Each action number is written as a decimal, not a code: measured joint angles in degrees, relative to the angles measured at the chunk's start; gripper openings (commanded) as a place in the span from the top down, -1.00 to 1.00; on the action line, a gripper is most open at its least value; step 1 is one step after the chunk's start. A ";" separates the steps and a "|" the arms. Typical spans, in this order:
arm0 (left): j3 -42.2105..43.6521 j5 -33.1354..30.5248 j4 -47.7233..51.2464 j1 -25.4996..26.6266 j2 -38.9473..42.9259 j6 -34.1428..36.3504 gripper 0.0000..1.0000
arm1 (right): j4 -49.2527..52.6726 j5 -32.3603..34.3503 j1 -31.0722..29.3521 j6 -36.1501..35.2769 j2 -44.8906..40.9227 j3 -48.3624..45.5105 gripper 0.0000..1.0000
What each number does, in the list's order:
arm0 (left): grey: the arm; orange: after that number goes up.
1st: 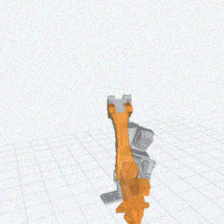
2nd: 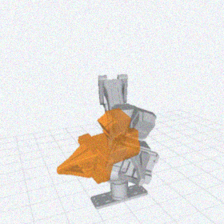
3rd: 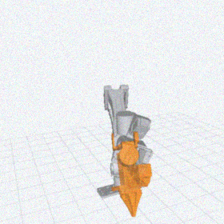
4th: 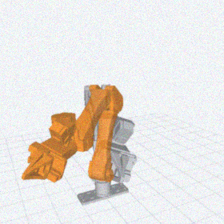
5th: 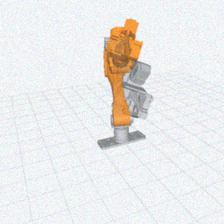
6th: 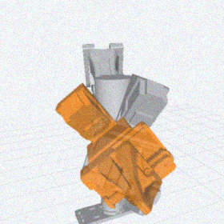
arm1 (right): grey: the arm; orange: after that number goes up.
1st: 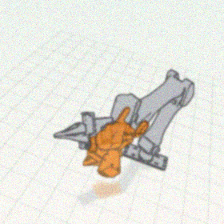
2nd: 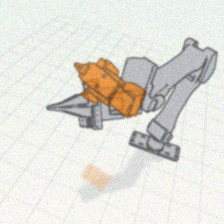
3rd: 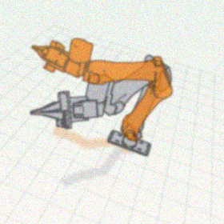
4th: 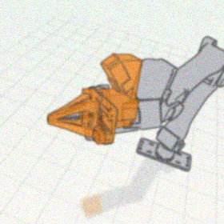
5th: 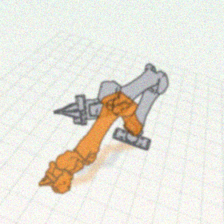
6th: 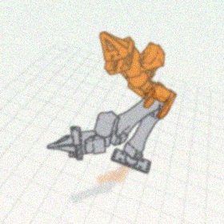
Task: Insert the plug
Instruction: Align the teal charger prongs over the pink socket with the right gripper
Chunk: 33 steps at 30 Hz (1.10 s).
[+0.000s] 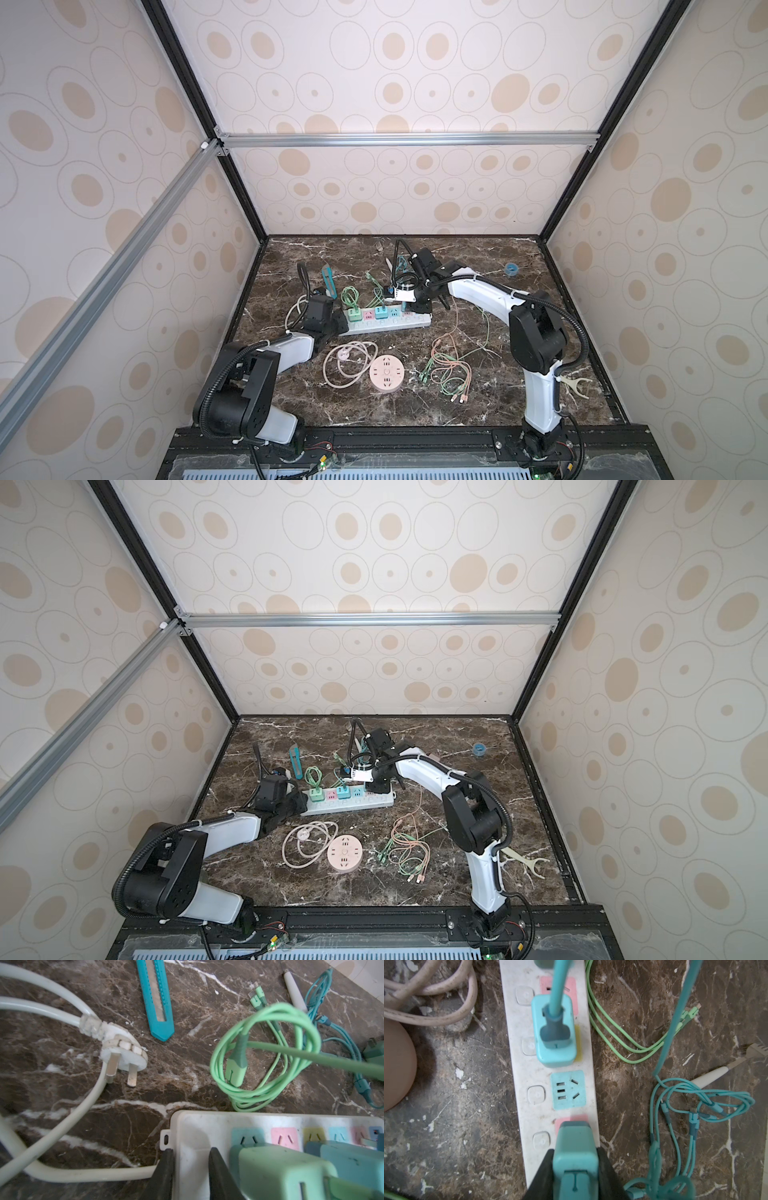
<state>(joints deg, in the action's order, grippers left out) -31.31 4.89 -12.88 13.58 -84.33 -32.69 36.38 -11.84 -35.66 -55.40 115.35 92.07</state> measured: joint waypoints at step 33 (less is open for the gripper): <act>-0.24 0.81 -0.76 -0.66 -0.63 0.63 0.42 | -0.79 0.24 -1.09 0.48 -1.05 -2.43 0.99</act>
<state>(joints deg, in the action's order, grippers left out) -31.55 5.69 -13.65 12.93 -84.97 -32.05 35.59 -11.60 -36.75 -54.92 114.30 89.65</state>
